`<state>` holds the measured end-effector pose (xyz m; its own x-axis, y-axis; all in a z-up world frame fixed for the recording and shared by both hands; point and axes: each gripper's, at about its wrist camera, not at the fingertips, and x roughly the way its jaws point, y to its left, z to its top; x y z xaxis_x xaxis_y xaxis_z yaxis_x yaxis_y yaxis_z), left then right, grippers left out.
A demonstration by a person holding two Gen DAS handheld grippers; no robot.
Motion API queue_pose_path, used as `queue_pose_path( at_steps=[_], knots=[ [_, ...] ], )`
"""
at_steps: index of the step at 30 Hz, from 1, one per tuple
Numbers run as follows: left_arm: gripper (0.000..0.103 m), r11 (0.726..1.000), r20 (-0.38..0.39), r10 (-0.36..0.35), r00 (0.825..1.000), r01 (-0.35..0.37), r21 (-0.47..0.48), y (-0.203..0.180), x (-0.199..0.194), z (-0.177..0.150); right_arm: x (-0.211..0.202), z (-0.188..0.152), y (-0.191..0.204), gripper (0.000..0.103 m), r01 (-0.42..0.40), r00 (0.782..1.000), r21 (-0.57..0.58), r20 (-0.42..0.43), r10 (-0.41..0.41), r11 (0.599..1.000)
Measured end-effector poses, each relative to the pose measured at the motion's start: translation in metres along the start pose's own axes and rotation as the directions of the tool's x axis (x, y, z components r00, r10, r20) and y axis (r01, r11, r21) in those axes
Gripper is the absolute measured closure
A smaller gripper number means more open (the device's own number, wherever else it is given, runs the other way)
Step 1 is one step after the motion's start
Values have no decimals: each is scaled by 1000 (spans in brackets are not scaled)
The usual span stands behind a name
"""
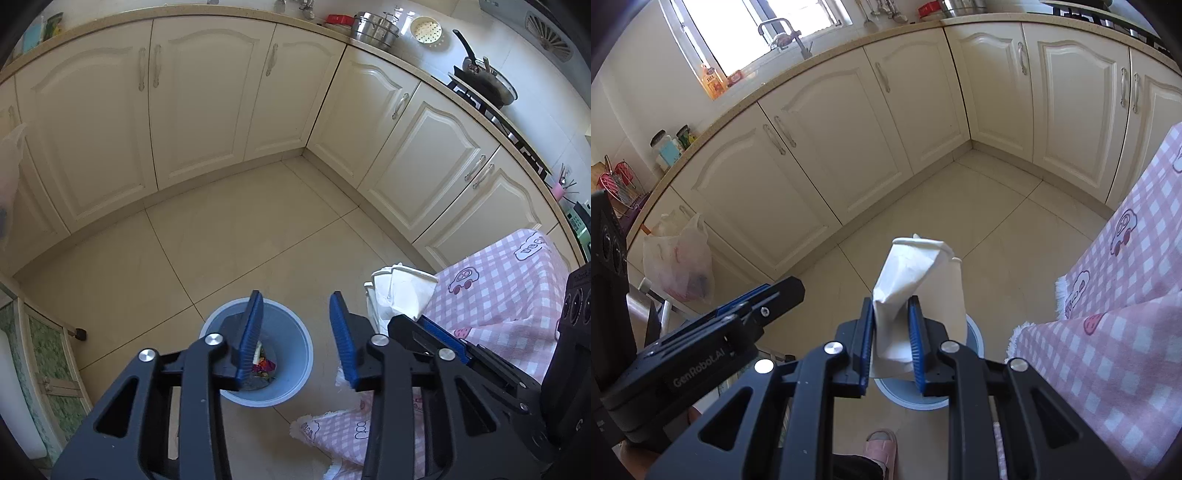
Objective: Collect trash
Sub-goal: 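Carry the cup and wrapper over the blue bin and open both tools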
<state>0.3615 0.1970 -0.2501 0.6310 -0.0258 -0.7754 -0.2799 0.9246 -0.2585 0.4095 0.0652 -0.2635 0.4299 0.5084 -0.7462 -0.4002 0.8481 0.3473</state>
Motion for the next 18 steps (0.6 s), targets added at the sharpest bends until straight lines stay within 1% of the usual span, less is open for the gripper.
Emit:
queue_pose_path(
  at_steps=[6, 9, 11, 15, 18],
  knots=[
    [60, 999, -28, 32, 999, -32, -9, 9, 7, -4, 12, -3, 0, 85, -6, 1000, 4, -25, 6, 1000],
    [59, 998, -33, 57, 998, -57, -12, 13, 8, -5, 16, -3, 2, 85, -10, 999, 2, -31, 10, 1000],
    [59, 998, -32, 59, 998, -59, -17, 16, 7, -4, 18, -1, 4, 85, -11, 999, -1, -31, 11, 1000],
    [59, 998, -22, 61, 998, -61, -27, 20, 4, -2, 21, 3, 9, 85, -8, 1000, -14, -23, 8, 1000],
    [59, 997, -6, 69, 998, -69, -37, 22, -1, 1, 22, 8, 13, 82, -6, 1000, -22, 5, 6, 1000]
  ],
)
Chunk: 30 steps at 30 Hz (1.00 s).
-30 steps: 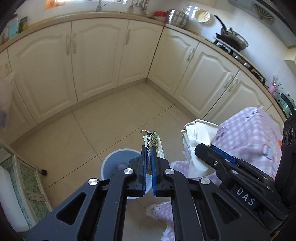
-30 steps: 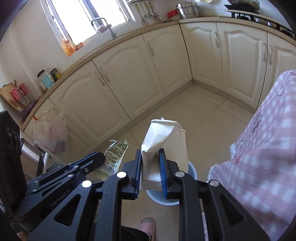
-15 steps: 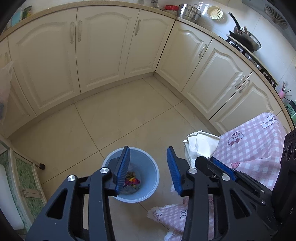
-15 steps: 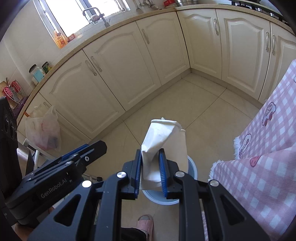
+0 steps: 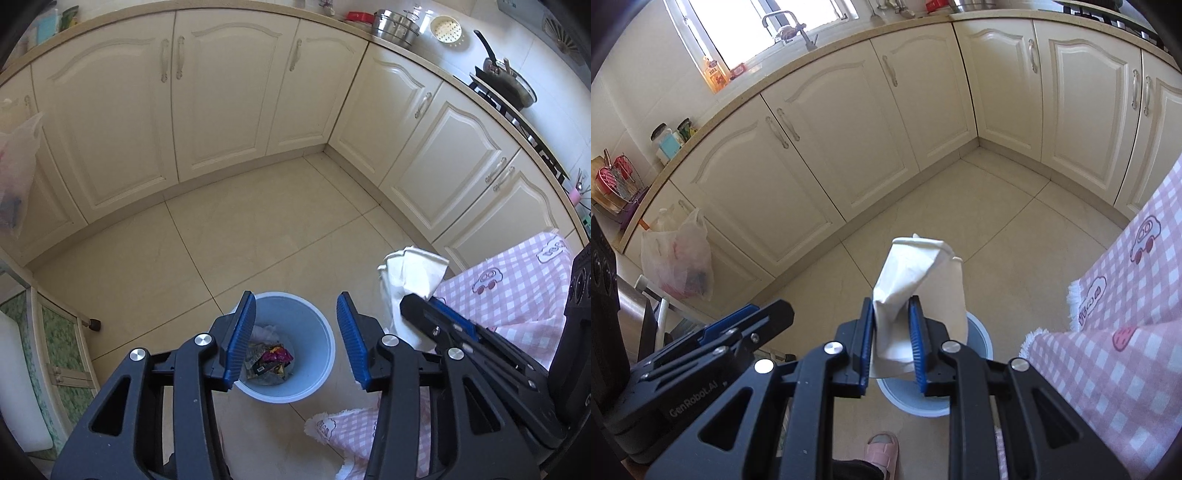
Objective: Collect trash
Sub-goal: 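Carry the cup and wrapper over the blue bin and open both tools, then move both tools back to the table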
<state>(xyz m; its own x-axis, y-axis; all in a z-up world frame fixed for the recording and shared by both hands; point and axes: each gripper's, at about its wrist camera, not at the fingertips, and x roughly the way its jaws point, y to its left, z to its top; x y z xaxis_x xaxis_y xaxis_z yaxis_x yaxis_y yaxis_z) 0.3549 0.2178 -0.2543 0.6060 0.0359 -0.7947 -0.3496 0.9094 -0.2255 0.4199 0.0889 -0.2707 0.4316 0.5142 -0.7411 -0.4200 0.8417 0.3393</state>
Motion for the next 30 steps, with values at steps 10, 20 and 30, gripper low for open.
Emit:
queue_pose_path(
  at_steps=[10, 20, 30],
  knots=[
    [59, 1000, 39, -7, 999, 7, -1, -7, -22, 5, -19, 10, 4, 75, 21, 998, -17, 64, -20, 1000],
    [58, 993, 108, -95, 990, 86, 84, -57, -74, 3, -110, 10, -14, 75, 92, 977, 5, 192, -91, 996],
    [57, 929, 127, -286, 950, 243, 279, -163, -131, -22, -262, -10, -86, 72, 215, 896, 123, 370, -246, 969]
  ],
)
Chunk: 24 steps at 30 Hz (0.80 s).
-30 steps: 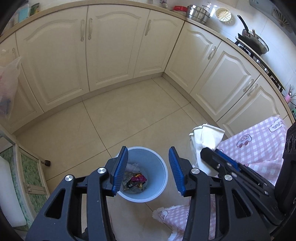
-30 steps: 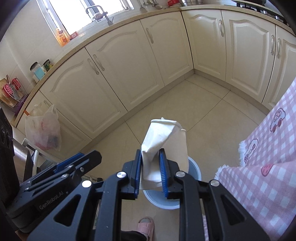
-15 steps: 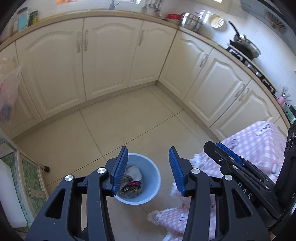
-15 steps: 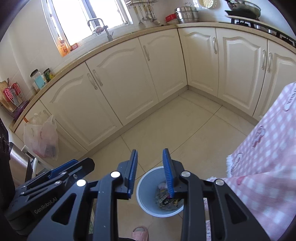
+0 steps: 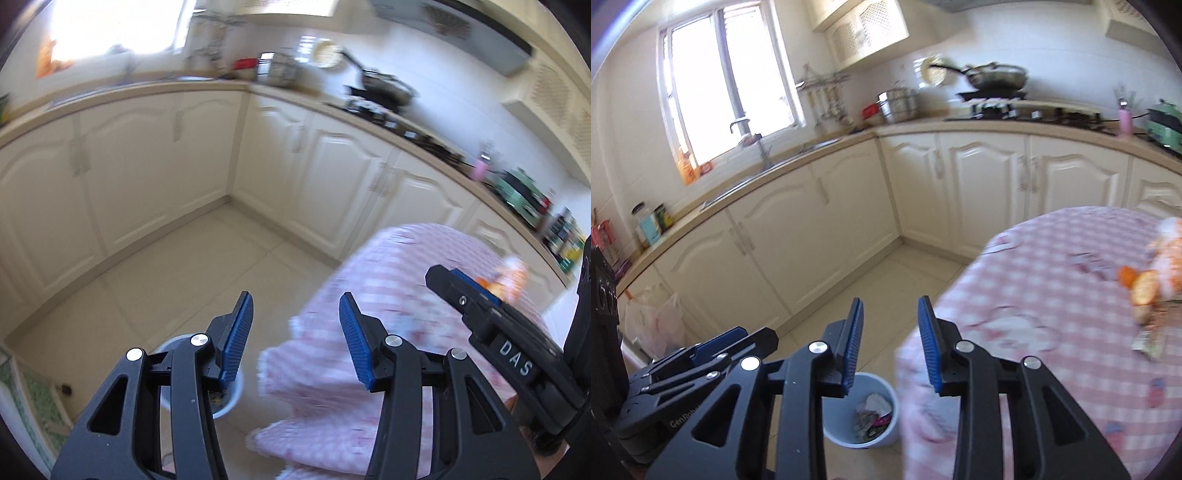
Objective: Collect trash
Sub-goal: 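Move both tools back to the table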
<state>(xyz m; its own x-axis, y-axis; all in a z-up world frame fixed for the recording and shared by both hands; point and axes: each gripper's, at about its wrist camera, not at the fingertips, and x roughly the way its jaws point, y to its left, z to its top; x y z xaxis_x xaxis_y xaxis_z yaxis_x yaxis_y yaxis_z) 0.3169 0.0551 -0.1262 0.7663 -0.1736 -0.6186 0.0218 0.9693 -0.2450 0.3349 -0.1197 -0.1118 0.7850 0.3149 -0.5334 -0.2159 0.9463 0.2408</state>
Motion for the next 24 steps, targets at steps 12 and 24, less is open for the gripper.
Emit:
queue_pose_path(
  at_steps=[12, 24],
  knots=[
    [57, 942, -117, -219, 969, 241, 234, -172, 31, -21, -105, -15, -172, 70, 228, 966, 209, 74, -248, 951],
    [57, 902, -243, -217, 945, 289, 320, -264, 89, -47, -103, -39, -267, 69, 299, 948, 352, -9, -317, 887]
  ],
)
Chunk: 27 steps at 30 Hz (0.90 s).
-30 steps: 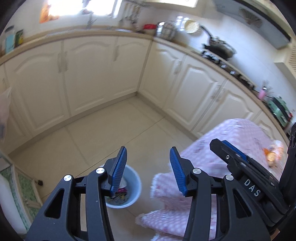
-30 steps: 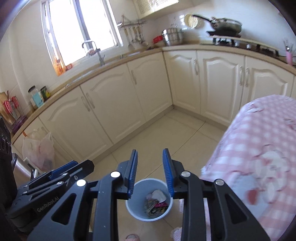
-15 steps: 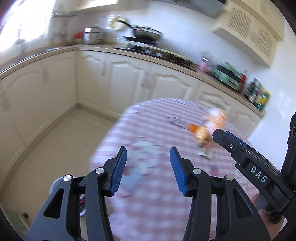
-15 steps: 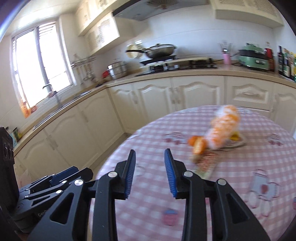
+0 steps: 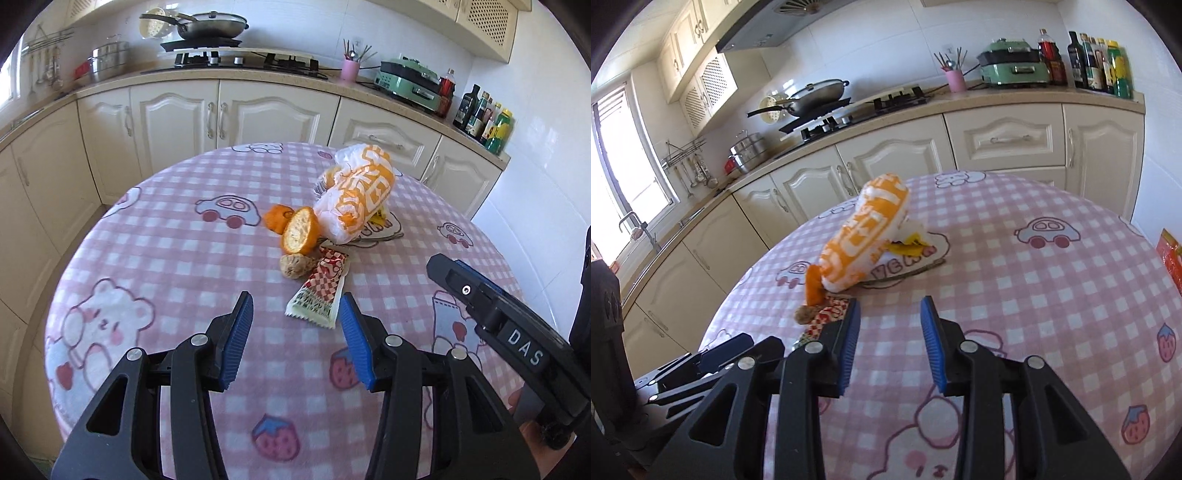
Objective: Collect trash
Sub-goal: 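Move both tools back to the table, then grasp the red-white wrapper with the left tool while the right grasps a brown peel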
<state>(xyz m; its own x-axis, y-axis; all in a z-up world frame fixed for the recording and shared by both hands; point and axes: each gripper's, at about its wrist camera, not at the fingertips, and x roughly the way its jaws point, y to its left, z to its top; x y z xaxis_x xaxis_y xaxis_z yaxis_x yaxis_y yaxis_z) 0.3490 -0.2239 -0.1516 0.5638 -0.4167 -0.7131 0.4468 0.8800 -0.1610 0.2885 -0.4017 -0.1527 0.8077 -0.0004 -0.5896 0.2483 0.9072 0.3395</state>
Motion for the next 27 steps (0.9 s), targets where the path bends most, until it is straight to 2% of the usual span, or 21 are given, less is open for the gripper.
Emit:
queue_pose_path(
  at_steps=[9, 10, 12, 13, 17, 21, 27],
  knots=[
    [57, 1000, -67, -4, 998, 5, 16, -12, 38, 8, 22, 4, 0, 69, -37, 998, 35, -51, 39, 999],
    [60, 1000, -62, -11, 998, 12, 10, -12, 37, 9, 24, 4, -1, 69, -40, 997, 41, -58, 42, 998],
    [83, 1000, -70, -19, 997, 20, 13, -11, 39, 9, 26, 5, -2, 69, -45, 997, 50, -66, 48, 998],
    [88, 1000, -72, -29, 997, 29, 8, -11, 40, 8, 28, 5, -3, 69, -45, 996, 54, -71, 49, 998],
    [98, 997, -56, -79, 995, 80, 23, -12, 34, 6, 31, 7, -3, 69, -40, 996, 57, -78, 45, 998],
    [99, 992, -27, -123, 992, 123, 13, -3, 15, 1, 27, 7, 3, 69, -29, 998, 33, -56, 31, 999],
    [100, 992, 56, -122, 991, 124, -35, 30, -23, -3, 32, 4, 28, 68, -56, 995, -7, -88, 55, 998]
  ],
)
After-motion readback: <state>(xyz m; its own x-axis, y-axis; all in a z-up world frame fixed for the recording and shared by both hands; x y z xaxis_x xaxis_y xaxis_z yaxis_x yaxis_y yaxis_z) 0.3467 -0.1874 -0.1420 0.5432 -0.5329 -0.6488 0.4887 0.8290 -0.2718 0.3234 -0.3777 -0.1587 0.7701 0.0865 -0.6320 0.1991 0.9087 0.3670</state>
